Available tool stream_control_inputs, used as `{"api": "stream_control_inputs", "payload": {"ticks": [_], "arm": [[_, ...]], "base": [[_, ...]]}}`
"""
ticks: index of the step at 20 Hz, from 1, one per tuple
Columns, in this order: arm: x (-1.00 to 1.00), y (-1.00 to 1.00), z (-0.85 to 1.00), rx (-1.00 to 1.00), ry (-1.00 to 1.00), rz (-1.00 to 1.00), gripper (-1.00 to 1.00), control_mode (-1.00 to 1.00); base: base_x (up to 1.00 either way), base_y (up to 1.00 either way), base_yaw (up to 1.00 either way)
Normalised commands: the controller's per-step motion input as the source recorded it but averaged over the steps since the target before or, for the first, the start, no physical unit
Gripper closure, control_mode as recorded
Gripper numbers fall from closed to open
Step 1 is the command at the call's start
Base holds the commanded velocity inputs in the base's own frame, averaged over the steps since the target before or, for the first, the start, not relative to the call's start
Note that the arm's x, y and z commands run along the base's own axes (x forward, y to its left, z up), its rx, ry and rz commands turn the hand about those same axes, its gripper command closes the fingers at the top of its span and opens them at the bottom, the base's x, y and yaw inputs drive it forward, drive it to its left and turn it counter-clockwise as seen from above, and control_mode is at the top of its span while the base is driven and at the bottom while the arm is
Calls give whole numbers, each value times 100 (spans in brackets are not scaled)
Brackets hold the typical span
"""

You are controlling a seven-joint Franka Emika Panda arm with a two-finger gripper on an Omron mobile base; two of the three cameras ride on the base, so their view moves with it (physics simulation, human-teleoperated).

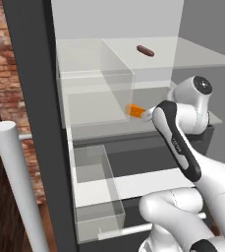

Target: Retrieve the sausage and cheese from the fridge and place them on the cutting board on the counter.

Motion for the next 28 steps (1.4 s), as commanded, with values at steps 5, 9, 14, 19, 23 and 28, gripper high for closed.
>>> {"api": "stream_control_inputs", "payload": {"ticks": [5, 9, 14, 19, 23, 28], "arm": [[49, 0, -2, 7, 0, 0, -100, -100], [42, 0, -11, 0, 0, 0, -100, -100], [45, -1, -13, 0, 0, 0, -100, -100], [31, 0, -24, 0, 0, 0, -100, -100], [20, 0, -26, 0, 0, 3, -100, -100], [32, 0, -4, 4, 1, 3, -100, -100]], "base": [[0, 0, 0], [0, 0, 0], [0, 0, 0], [0, 0, 0], [0, 0, 0], [0, 0, 0]]}}
